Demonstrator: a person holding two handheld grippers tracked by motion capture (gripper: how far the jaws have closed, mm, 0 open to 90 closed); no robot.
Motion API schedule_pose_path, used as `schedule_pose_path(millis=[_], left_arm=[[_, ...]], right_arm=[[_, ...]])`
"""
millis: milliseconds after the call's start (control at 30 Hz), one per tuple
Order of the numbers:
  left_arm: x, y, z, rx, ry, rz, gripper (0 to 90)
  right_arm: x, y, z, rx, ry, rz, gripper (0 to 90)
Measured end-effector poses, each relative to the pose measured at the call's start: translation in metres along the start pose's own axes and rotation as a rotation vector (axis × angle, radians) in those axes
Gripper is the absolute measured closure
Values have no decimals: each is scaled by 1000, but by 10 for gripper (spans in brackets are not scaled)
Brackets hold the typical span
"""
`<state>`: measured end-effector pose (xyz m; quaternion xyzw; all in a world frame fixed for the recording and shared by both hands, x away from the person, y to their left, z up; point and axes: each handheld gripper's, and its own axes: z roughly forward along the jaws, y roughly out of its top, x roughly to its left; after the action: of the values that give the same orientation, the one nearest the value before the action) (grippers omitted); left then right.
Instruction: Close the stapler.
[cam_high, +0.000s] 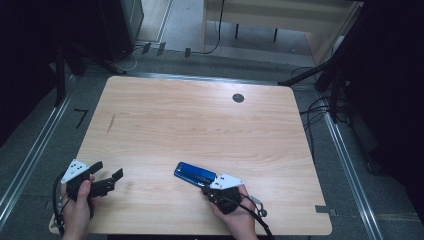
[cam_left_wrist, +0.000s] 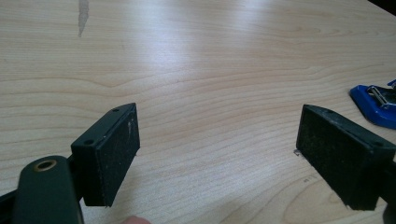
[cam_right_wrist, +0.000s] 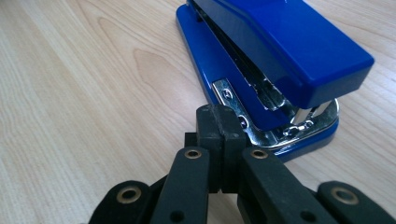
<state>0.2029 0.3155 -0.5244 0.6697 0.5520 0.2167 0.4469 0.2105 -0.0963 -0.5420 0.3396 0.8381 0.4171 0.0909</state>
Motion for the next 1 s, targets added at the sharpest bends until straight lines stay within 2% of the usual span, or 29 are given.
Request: schedule_pose_path(millis=[467,1000], left_arm=[[0,0,0,2,1,-2,140],[0,0,0,3,-4,1,140]], right_arm=[[-11,3,1,1,-20,11,900],[-25,6,3,-14,-40,48,900]])
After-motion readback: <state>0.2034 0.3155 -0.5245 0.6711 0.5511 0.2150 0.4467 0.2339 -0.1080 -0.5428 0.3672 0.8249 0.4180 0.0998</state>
